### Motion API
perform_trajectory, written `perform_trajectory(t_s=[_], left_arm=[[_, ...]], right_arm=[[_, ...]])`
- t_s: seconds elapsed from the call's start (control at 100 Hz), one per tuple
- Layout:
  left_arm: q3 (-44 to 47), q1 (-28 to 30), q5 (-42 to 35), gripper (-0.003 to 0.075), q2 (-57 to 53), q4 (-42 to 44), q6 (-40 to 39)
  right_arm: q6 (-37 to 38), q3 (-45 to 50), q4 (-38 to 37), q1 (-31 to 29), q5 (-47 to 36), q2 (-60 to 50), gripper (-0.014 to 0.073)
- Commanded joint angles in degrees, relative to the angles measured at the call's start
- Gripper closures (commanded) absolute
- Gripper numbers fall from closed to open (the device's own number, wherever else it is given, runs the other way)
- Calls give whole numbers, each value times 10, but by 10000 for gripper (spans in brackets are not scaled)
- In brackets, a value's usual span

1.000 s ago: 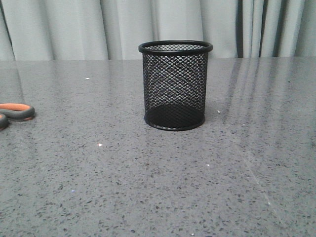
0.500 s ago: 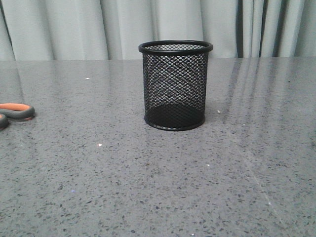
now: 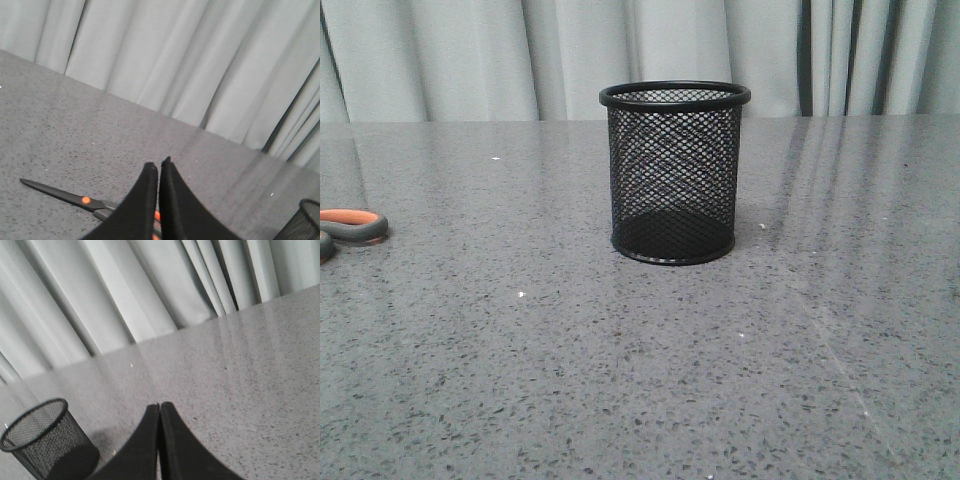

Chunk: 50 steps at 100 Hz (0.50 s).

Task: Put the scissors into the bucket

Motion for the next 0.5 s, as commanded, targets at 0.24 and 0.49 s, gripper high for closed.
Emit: perform_trajectory(t_s=[0.24,0.49], left_arm=[[-276,-30,188,740,258,69,214],[-404,-160,362,739,398,301,247]], right_arm=[[-159,-237,-46,20,133,255,645],[-226,-323,-67,97,215,350,645]])
